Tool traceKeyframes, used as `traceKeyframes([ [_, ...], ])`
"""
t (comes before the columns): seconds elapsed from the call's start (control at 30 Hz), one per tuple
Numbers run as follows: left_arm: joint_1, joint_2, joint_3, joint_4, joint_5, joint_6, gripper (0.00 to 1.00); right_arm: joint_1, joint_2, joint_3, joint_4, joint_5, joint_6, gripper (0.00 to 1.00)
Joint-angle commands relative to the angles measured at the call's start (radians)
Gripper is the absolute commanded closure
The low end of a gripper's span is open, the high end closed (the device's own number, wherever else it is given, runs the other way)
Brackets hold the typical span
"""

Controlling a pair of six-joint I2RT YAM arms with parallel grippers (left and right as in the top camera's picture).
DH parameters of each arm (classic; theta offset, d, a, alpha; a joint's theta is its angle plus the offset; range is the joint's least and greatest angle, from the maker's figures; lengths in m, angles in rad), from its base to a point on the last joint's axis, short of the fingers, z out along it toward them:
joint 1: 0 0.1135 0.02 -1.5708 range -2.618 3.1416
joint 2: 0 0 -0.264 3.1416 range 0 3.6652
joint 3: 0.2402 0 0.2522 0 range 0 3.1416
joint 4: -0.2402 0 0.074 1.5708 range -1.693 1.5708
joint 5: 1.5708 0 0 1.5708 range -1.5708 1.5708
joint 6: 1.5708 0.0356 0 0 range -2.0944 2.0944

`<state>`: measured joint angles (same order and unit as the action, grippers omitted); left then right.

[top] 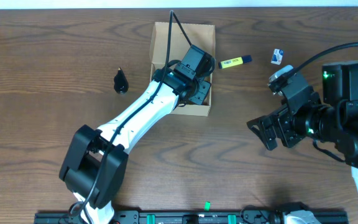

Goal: Pack container
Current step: 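Carry the tape roll right and lower it into the box, then open the left gripper and lift it out of the box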

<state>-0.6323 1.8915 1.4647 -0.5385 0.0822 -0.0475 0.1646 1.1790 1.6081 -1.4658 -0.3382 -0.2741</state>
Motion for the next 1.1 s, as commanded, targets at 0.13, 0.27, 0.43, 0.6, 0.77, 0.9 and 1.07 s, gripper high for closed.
traceKeyframes([
  [0.13, -0.004, 0.06, 0.011, 0.001, -0.012, 0.071, 0.81, -0.008, 0.001, 0.005, -0.001, -0.009, -0.015, 0.01],
  [0.27, -0.004, 0.077, 0.011, 0.003, -0.011, 0.124, 0.81, -0.008, 0.001, 0.005, 0.0, -0.009, -0.015, 0.01],
  [0.43, -0.004, 0.078, 0.011, 0.014, -0.01, 0.22, 0.82, -0.008, 0.001, 0.005, -0.001, -0.009, -0.015, 0.01],
  [0.6, -0.004, 0.078, 0.011, 0.017, 0.032, 0.444, 0.84, -0.008, 0.001, 0.005, -0.001, -0.009, -0.015, 0.01],
  [0.77, -0.004, 0.078, 0.011, 0.023, 0.05, 0.664, 0.89, -0.008, 0.001, 0.005, -0.001, -0.009, -0.015, 0.01],
  [0.9, -0.004, 0.078, 0.011, 0.049, 0.054, 0.752, 0.91, -0.008, 0.001, 0.005, -0.001, -0.009, -0.015, 0.01],
  [1.07, -0.004, 0.078, 0.011, 0.058, 0.126, 0.85, 0.91, -0.008, 0.001, 0.005, 0.0, -0.009, -0.015, 0.01],
])
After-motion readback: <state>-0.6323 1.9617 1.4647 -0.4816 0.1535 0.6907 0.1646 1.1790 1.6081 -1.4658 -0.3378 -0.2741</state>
